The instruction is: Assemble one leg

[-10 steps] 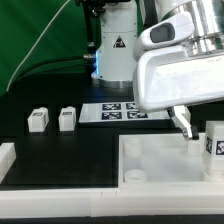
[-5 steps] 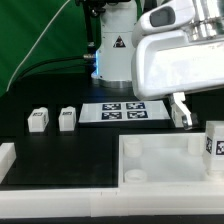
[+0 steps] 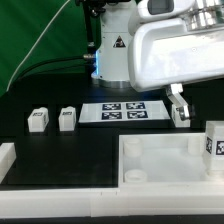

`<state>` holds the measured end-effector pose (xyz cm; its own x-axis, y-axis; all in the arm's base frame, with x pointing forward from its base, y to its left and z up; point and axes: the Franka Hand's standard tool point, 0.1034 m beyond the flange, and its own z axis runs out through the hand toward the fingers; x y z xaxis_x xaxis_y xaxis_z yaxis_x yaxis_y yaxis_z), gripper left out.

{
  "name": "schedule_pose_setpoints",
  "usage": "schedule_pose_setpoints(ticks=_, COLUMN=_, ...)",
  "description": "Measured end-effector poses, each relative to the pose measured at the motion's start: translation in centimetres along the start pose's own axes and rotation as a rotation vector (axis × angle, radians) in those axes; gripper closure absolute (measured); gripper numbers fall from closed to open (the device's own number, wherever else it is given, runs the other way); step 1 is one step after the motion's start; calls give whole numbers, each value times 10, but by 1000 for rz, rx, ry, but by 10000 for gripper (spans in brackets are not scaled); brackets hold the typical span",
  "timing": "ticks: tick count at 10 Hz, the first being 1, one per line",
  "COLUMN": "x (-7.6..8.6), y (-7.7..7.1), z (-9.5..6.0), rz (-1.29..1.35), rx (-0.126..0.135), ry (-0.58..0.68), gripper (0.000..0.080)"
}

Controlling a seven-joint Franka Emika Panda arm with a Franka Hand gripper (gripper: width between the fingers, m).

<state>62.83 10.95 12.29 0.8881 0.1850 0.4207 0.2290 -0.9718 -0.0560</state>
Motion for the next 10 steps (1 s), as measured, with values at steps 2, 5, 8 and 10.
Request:
schedule_pose_setpoints(ticks=2, x=-4, y=-8, z=-2, rz=13, rx=42, ry=-199, gripper=151)
schedule_pose_setpoints(ticks=5, x=0, y=-5, z=6, rz=54, rx=61, ry=-318, gripper=151)
schedule_pose_setpoints(ticks=8, x=-3, y=-4, z=7, rz=56, rx=62, ry=-322, gripper=151)
schedule_pose_setpoints(ticks=10, x=-3, y=-6, z=7, rz=91, rx=56, ry=-326, gripper=151)
